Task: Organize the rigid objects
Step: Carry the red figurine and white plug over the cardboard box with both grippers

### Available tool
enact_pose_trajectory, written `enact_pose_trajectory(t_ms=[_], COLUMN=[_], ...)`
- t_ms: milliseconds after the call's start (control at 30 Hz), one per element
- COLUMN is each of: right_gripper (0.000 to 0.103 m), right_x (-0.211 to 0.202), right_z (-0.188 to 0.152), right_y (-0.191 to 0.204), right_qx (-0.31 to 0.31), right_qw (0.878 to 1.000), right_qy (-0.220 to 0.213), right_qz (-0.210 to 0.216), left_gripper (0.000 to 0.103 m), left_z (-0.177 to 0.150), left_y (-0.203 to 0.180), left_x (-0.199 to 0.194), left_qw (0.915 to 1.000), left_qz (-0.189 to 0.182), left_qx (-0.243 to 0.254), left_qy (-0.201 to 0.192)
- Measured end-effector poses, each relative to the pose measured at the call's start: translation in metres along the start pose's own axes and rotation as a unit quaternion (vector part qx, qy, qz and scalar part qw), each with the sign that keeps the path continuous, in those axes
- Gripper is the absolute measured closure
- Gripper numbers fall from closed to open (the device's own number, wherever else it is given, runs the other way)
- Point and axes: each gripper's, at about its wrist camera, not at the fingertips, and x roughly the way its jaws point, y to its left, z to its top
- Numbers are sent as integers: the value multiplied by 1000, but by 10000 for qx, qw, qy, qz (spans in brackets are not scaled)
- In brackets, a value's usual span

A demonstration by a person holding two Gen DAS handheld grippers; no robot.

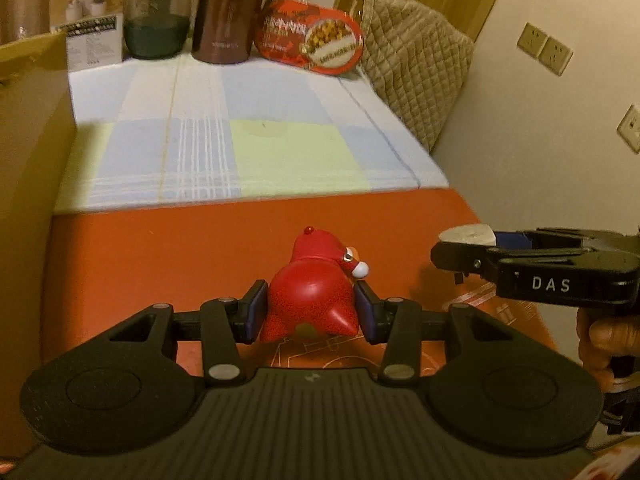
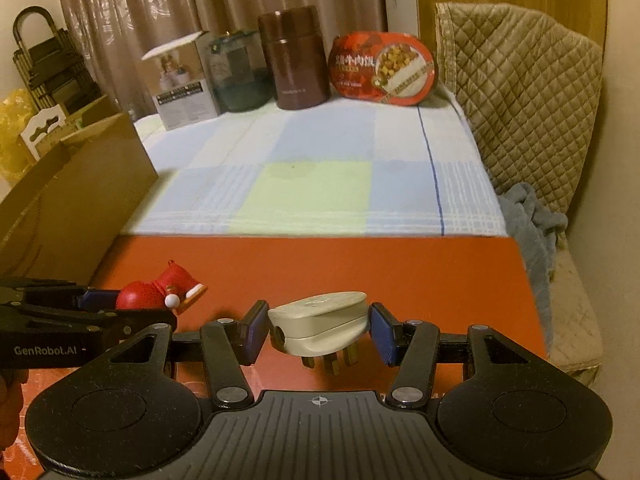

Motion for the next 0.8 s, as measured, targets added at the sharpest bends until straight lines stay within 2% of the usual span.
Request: enact_pose_trajectory(t_ms=[200,433,800], right_gripper=[52,52,52], right_x=[-37,-77,-96], right_z=[17,39,53], right_y=[27,79,169], right_qx=[-121,-437,-878], right_qw=[9998,9979,9912], right_qy=[-155,-415,-581], right_qz=[6,235,808], left_gripper=[62,62,62], left_z=[12,23,12], left_y=[1,10,62], left_x=[-47,-109,-198], left_qw=[9994,9974,9914], left_qz=[39,191,707], left_qx=[-91,-104,-310], left_qy=[-328,-687,-1056])
